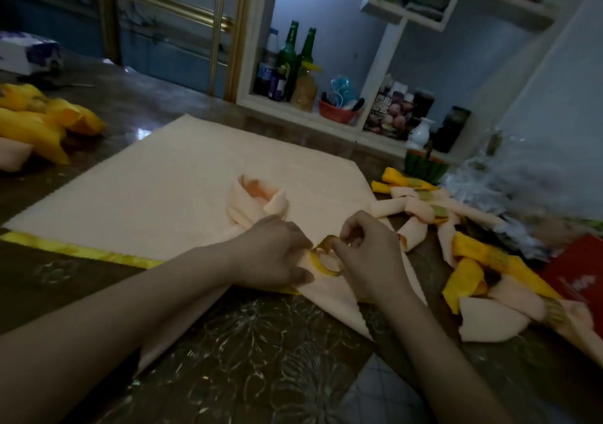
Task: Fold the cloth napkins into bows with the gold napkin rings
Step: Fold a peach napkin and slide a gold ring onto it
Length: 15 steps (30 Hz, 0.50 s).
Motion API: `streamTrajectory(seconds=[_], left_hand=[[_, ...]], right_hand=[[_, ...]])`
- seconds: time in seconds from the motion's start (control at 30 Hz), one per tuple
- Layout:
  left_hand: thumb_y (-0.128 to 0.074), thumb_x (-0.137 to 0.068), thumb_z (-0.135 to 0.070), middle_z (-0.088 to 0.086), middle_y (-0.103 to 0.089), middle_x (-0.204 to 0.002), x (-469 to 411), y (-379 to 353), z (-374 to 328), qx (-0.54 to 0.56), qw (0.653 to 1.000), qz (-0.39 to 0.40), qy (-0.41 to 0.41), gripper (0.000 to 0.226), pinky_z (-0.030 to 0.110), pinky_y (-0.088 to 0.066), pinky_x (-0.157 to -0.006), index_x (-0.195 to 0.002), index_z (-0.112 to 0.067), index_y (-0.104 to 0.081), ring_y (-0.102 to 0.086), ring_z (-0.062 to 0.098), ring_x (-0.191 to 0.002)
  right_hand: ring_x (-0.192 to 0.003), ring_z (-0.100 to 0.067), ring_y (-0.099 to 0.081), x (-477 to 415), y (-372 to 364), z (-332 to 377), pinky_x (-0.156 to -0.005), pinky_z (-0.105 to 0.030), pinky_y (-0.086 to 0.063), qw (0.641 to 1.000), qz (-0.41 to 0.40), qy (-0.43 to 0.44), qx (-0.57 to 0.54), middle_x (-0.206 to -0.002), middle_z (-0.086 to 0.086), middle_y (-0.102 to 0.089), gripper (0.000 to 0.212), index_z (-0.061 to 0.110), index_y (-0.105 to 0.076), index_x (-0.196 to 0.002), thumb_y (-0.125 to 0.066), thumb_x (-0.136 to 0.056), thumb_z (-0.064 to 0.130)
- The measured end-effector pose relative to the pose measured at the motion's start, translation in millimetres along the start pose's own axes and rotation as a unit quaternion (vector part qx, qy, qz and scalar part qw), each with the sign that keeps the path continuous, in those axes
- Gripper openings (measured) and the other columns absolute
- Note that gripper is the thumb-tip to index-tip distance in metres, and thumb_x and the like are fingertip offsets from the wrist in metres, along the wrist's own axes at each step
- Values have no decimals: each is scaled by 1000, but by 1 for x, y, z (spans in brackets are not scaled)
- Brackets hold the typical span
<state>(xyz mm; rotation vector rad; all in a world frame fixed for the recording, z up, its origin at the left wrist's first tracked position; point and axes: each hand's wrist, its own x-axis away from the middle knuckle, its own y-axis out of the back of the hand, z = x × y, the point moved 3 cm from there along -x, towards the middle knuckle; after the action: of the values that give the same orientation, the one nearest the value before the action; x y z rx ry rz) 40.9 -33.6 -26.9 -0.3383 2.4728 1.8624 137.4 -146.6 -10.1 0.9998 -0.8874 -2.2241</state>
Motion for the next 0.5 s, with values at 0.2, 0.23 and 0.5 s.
streamTrajectory(seconds=[0.2,0.23,0.5], left_hand=[[-59,-84,-48,-4,-39,-140,1,-1,0,29,998,50,19,63,26,-11,-108,-139,-24,-39,-28,13,-129],[-60,-84,-49,-4,-39,-139,1,-1,1,31,998,51,23,63,27,-11,-108,-138,-25,-39,-29,14,-128],[-61,-77,-60,-2,-44,-129,-4,-9,6,-4,998,-8,59,70,31,-18,-106,-135,-26,-43,-35,18,-123]], right_hand=[[-69,0,-47,-1,-7,-4,-55,-12,-31,992,78,-7,102,-85,9,-56,12,26,-58,-76,-65,-85,26],[-70,0,-47,0,-7,-1,-57,-11,-33,991,89,-1,104,-88,9,-58,3,25,-63,-85,-63,-87,27],[-95,-21,-57,2,-13,7,-83,-37,-48,980,152,13,126,-104,-5,-64,24,19,-71,-108,-53,-94,16]])
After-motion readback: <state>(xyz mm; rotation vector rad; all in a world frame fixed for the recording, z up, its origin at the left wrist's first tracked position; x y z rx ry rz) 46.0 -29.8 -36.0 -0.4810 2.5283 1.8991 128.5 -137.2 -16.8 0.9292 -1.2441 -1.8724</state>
